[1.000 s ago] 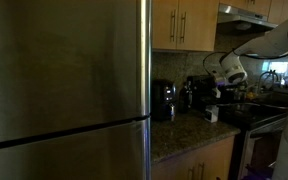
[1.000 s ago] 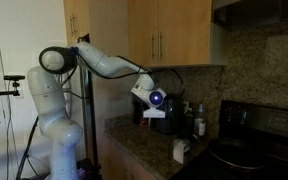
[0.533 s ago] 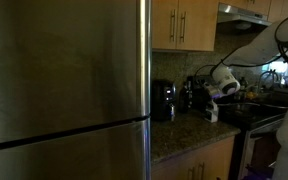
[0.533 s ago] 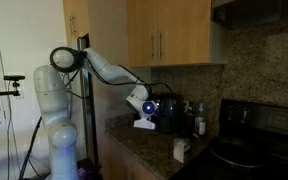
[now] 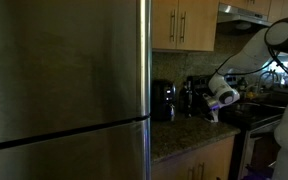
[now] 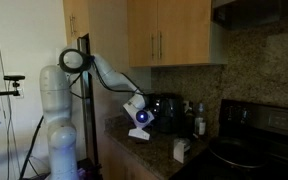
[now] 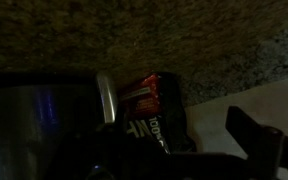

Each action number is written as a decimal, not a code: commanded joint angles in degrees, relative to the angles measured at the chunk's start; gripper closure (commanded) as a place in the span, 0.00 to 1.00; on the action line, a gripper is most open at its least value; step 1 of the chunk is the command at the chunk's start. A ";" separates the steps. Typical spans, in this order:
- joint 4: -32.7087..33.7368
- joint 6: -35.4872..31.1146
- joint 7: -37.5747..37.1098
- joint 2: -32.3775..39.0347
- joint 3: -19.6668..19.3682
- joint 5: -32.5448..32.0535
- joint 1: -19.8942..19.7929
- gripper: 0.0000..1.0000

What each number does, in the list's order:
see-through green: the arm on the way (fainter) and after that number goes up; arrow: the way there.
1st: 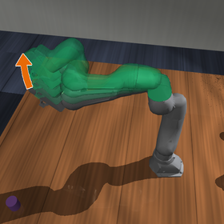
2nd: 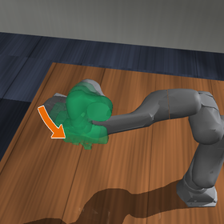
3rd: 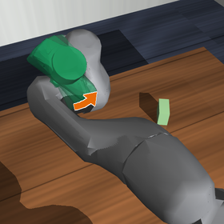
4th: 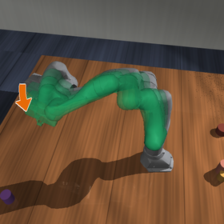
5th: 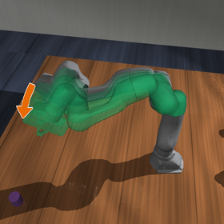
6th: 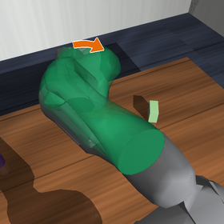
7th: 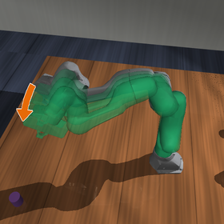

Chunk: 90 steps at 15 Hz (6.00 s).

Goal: Open the air fryer

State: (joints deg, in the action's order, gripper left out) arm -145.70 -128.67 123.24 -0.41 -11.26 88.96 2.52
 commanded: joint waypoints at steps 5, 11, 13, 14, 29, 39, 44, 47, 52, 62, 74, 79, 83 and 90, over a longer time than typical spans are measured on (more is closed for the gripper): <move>0.33 3.93 21.19 4.15 4.04 35.48 -3.31 0.00; 5.75 6.80 25.92 5.73 4.23 43.30 -3.57 0.00; 4.91 6.12 25.44 4.71 4.50 42.71 -3.61 0.00; 5.25 6.12 25.43 4.75 4.50 42.71 -3.63 0.00; 5.45 0.73 4.56 4.16 4.82 23.67 -3.39 0.00; 6.00 3.35 12.68 5.02 4.66 28.55 -4.00 0.00; 7.19 14.73 27.37 6.96 4.17 37.91 -4.78 0.00; 8.84 13.33 26.48 5.49 3.48 30.81 -5.43 0.00; 9.93 15.14 25.59 5.23 3.68 32.86 -6.15 0.00; 10.01 -4.86 -4.82 2.09 5.71 3.71 -5.28 0.00; 11.07 6.74 -13.93 2.11 5.09 -6.54 -6.67 0.00; 12.02 -2.22 -16.15 2.07 5.27 -25.22 -6.43 0.00; 13.85 -10.13 -4.46 2.81 6.23 -17.53 -6.31 0.00; 14.35 -13.80 5.84 2.43 6.77 -3.94 -6.16 0.00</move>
State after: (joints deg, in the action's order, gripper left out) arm -131.38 -142.52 129.28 2.06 -4.68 85.23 -3.41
